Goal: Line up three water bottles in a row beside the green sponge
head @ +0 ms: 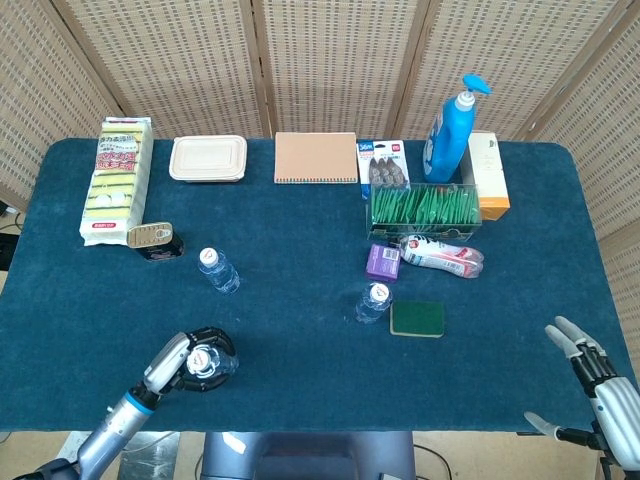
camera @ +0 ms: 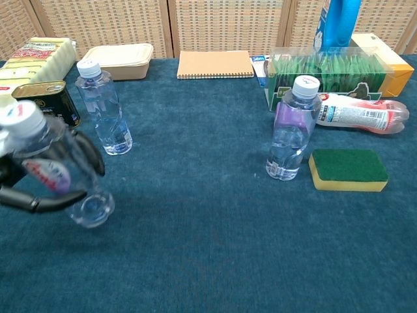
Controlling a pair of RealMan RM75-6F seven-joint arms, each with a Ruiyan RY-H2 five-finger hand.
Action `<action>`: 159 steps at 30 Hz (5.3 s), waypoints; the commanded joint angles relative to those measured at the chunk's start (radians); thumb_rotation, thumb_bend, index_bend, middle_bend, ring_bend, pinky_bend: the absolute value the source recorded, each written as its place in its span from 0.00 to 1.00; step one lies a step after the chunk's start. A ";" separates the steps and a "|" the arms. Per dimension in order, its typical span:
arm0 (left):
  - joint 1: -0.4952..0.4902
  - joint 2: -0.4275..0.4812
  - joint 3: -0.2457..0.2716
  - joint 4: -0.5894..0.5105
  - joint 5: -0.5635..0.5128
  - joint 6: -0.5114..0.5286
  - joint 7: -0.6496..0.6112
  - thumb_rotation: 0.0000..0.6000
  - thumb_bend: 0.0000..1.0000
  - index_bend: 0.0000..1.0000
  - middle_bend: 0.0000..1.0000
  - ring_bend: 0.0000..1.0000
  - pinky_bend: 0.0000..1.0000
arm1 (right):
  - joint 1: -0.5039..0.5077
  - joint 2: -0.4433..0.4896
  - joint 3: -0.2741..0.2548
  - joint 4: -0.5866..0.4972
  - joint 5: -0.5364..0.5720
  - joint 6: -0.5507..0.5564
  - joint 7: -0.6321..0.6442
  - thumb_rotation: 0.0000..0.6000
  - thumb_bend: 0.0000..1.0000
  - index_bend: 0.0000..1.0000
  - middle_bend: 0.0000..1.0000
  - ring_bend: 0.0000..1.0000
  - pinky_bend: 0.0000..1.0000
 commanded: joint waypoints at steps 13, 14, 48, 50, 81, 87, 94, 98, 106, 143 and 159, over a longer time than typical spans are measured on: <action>-0.235 -0.089 -0.253 -0.061 -0.238 -0.297 0.090 1.00 0.31 0.50 0.46 0.35 0.39 | -0.002 0.006 0.011 0.002 0.010 -0.003 0.015 1.00 0.00 0.05 0.00 0.00 0.02; -0.248 -0.098 -0.258 -0.059 -0.246 -0.316 0.100 1.00 0.31 0.50 0.46 0.35 0.39 | -0.002 0.006 0.012 0.002 0.011 -0.004 0.015 1.00 0.00 0.05 0.00 0.00 0.02; -0.476 -0.459 -0.350 0.286 -0.358 -0.457 0.196 1.00 0.31 0.50 0.46 0.34 0.39 | 0.007 0.019 0.028 0.023 0.034 -0.030 0.075 1.00 0.00 0.05 0.00 0.00 0.01; -0.480 -0.465 -0.349 0.293 -0.358 -0.461 0.186 1.00 0.31 0.50 0.46 0.35 0.39 | 0.007 0.019 0.029 0.024 0.036 -0.031 0.074 1.00 0.00 0.05 0.00 0.00 0.01; -0.435 -0.430 -0.293 0.279 -0.306 -0.335 0.120 1.00 0.18 0.00 0.00 0.00 0.19 | 0.002 0.024 0.036 0.029 0.041 -0.027 0.084 1.00 0.00 0.05 0.00 0.00 0.01; -0.395 -0.357 -0.280 0.190 -0.277 -0.253 0.114 1.00 0.18 0.00 0.00 0.00 0.17 | 0.000 0.023 0.034 0.025 0.033 -0.025 0.072 1.00 0.00 0.05 0.00 0.00 0.01; -0.362 -0.202 -0.304 -0.011 -0.284 -0.218 0.174 1.00 0.18 0.00 0.00 0.00 0.14 | -0.003 0.018 0.032 0.015 0.025 -0.027 0.043 1.00 0.00 0.05 0.00 0.00 0.00; -0.350 -0.086 -0.309 -0.172 -0.282 -0.226 0.222 1.00 0.17 0.00 0.00 0.00 0.10 | -0.004 0.018 0.028 0.007 0.014 -0.027 0.030 1.00 0.00 0.05 0.00 0.00 0.00; -0.286 0.180 -0.349 -0.478 -0.353 -0.211 0.423 1.00 0.12 0.00 0.00 0.00 0.00 | -0.009 0.019 0.022 0.001 -0.004 -0.015 0.024 1.00 0.00 0.05 0.00 0.00 0.00; -0.191 0.038 -0.216 0.165 -0.278 -0.263 -0.402 1.00 0.12 0.00 0.00 0.00 0.02 | 0.002 0.018 -0.007 -0.024 -0.049 -0.038 -0.017 1.00 0.00 0.05 0.00 0.00 0.00; -0.248 -0.135 -0.210 0.357 -0.297 -0.356 -0.430 1.00 0.17 0.00 0.00 0.00 0.06 | 0.006 0.019 -0.006 -0.022 -0.037 -0.044 -0.010 1.00 0.00 0.05 0.00 0.00 0.00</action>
